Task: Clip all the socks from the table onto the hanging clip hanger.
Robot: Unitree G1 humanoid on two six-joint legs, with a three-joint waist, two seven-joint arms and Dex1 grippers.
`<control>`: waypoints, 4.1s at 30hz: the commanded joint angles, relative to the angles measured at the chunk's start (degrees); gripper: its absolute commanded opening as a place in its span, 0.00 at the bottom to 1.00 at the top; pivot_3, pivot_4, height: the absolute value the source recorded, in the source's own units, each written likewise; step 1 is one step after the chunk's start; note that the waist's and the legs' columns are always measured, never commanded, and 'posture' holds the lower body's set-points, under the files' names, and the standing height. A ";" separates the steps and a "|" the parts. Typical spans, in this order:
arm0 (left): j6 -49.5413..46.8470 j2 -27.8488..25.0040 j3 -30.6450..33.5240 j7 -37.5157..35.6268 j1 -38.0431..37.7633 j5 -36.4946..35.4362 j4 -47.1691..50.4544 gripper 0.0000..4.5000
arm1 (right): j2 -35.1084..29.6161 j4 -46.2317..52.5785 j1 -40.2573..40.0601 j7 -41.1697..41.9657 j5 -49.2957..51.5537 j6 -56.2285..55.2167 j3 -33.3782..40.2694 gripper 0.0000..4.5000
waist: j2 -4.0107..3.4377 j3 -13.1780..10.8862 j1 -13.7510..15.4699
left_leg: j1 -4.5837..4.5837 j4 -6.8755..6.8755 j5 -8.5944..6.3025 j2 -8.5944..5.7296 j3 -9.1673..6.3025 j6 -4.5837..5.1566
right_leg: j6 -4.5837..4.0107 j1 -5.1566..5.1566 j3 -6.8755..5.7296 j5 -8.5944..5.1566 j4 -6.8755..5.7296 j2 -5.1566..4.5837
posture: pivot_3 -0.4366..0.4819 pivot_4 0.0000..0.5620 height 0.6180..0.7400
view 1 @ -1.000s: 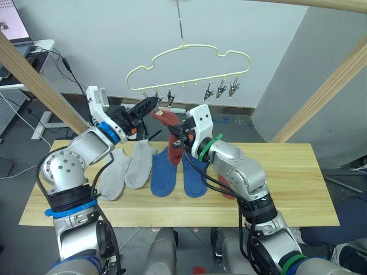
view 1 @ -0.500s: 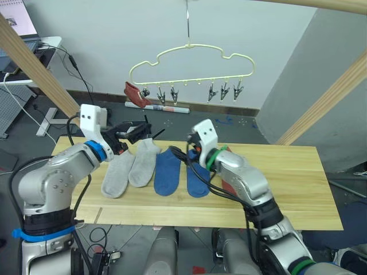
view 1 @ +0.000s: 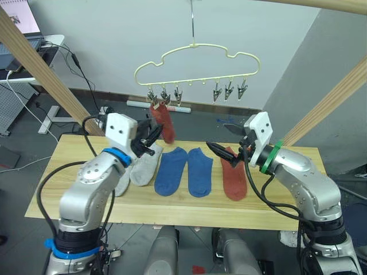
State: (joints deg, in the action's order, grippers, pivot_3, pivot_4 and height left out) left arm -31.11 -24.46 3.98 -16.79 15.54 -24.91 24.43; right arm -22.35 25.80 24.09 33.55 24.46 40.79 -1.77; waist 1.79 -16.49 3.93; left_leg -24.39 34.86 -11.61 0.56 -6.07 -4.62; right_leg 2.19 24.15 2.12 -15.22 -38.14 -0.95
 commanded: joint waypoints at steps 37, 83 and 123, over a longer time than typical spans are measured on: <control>24.51 14.57 -2.69 7.70 15.85 18.78 -26.51 0.47 | -1.21 3.84 10.15 -1.22 14.95 3.52 3.13 1.00 | 0.01 -0.01 0.49 | -0.06 0.10 0.00 -0.05 -0.06 0.03 | -0.27 -0.01 -0.10 0.17 -0.02 0.28 | 0.68 0.51 1.00; 23.75 11.47 1.18 1.39 21.02 15.42 -32.83 0.00 | -5.55 -10.38 -7.47 -15.91 -10.42 -3.86 -14.62 1.00 | 0.04 0.00 -1.12 | 0.04 0.33 0.02 -0.12 -0.09 0.01 | -0.26 0.02 -0.10 0.17 -0.67 0.25 | 0.66 0.52 1.00; -23.71 14.89 21.42 6.65 20.53 -24.59 -24.79 0.00 | -3.31 -16.41 -17.59 -2.94 -22.91 -30.54 -11.06 0.02 | 0.04 -0.01 -2.82 | 0.61 0.31 0.15 0.02 -0.04 -0.07 | 0.05 -0.41 0.05 -0.01 -0.73 0.38 | 0.68 0.50 1.00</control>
State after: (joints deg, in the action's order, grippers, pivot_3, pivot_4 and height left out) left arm -46.79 -9.70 21.22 -13.77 36.65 -42.36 0.31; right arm -25.56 3.82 6.90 30.54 1.73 13.21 -13.52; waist 1.84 -16.49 1.11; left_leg -23.76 35.17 -11.46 0.58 -6.12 -4.70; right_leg 2.25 23.74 2.17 -15.24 -38.89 -0.57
